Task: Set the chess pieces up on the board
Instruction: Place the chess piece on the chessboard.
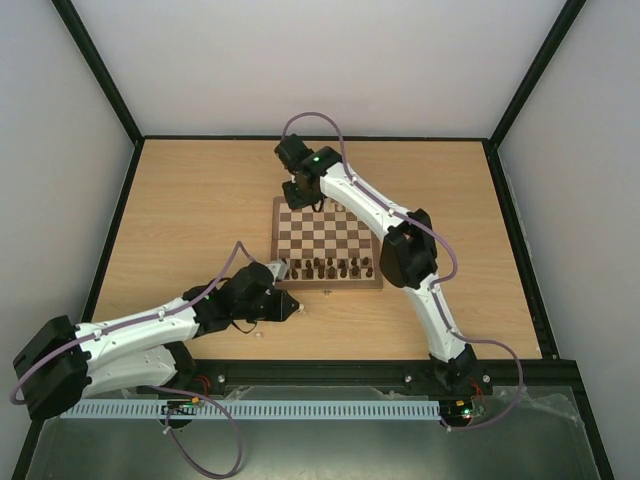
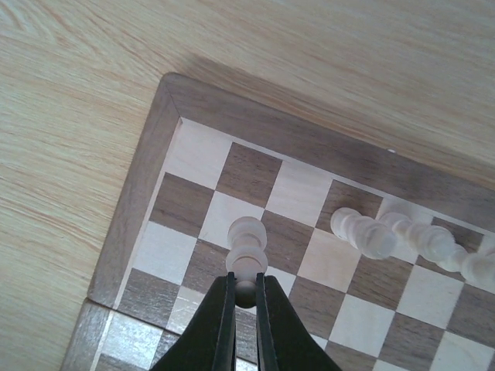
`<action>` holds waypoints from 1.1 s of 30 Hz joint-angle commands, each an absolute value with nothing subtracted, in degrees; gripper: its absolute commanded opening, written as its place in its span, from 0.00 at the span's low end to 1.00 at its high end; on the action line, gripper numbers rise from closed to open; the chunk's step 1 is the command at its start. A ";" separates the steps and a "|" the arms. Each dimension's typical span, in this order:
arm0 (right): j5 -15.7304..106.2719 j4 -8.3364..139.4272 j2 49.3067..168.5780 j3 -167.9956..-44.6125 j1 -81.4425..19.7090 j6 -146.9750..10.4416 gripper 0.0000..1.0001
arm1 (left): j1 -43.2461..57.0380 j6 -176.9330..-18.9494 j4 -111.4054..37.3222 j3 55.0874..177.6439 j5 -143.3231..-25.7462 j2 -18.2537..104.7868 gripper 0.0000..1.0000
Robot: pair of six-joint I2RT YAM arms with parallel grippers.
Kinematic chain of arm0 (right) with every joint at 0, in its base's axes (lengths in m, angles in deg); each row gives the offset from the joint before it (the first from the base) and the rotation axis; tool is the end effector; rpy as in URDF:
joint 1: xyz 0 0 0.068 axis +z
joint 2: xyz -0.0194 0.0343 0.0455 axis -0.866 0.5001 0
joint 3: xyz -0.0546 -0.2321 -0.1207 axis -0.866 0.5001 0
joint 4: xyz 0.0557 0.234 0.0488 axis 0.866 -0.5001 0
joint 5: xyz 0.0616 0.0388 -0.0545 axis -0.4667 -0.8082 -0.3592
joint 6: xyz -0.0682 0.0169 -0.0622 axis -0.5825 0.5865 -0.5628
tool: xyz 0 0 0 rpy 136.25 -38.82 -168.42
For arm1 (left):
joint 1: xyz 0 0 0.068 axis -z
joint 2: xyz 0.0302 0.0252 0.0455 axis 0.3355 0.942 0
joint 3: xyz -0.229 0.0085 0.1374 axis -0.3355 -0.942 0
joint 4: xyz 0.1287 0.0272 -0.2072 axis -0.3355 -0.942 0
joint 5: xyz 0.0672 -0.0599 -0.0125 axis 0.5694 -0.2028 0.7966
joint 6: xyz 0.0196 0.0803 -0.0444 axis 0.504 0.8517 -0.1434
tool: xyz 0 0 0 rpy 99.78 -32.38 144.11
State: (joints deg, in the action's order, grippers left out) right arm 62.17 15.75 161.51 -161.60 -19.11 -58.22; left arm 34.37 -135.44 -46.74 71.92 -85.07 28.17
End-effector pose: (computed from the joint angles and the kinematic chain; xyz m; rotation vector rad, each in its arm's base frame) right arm 0.4045 0.3322 0.2236 -0.4531 2.4529 0.2249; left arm 0.1288 -0.1992 0.1639 0.1975 2.5124 -1.0362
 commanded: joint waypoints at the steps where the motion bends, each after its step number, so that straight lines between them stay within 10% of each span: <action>1: 61.48 12.68 164.06 -164.56 -19.21 -59.20 0.03 | 34.41 -136.36 -48.12 71.05 -84.23 25.87 0.13; 33: 58.93 16.57 170.77 -168.27 -21.17 -59.60 0.07 | 34.28 -136.37 -47.85 71.37 -83.92 25.95 0.13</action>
State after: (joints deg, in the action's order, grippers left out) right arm 59.61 17.72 169.64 -166.17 -20.95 -58.81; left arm 34.37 -136.49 -47.66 71.46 -84.17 25.79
